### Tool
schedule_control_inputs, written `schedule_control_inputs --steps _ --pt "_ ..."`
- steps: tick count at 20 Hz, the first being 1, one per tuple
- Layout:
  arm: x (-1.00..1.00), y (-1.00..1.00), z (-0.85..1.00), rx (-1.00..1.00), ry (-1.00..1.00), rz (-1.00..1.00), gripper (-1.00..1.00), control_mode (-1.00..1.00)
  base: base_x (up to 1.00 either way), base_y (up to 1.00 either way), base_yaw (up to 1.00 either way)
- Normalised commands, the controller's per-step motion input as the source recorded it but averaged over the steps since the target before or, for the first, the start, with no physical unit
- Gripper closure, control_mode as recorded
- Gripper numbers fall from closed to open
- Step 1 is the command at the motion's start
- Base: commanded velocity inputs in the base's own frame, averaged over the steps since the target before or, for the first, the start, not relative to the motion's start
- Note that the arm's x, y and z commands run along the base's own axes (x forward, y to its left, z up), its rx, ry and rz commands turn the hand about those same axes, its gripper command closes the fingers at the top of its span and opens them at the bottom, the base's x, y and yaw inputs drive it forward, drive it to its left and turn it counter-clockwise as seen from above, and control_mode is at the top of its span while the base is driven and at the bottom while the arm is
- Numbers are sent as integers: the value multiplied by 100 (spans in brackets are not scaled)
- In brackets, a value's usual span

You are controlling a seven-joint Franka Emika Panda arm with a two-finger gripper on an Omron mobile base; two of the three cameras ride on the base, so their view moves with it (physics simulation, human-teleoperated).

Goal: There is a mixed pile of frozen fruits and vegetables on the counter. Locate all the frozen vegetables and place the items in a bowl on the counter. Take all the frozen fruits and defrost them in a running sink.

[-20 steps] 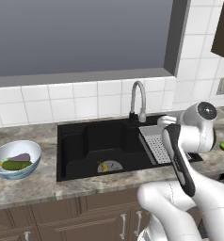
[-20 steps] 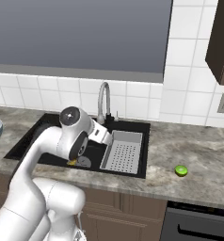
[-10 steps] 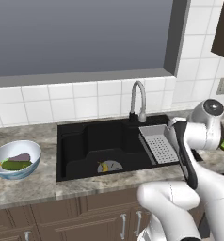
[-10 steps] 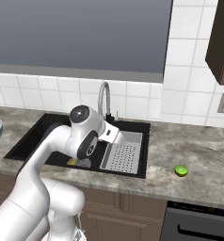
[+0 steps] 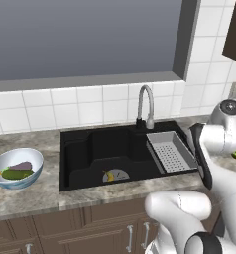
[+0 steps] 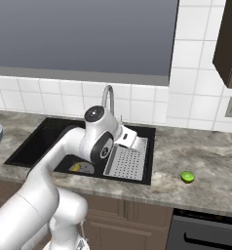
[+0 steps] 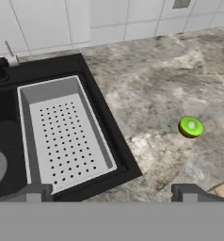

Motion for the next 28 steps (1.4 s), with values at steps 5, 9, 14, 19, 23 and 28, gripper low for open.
schedule_control_inputs --steps 5,9,14,19,23,28 --pt "-7 -48 0 -2 5 -4 -100 -100 0 0 0" --pt "-1 -43 0 0 8 -5 -100 -100 0 0 0" --pt "0 -43 0 1 10 -5 -100 -100 0 0 0" --pt "0 -39 0 1 8 -6 -100 -100 0 0 0" --pt "0 -26 -8 3 2 -4 -100 -100 0 0 0" --pt "0 -17 -10 7 3 -2 -100 -100 0 0 0"
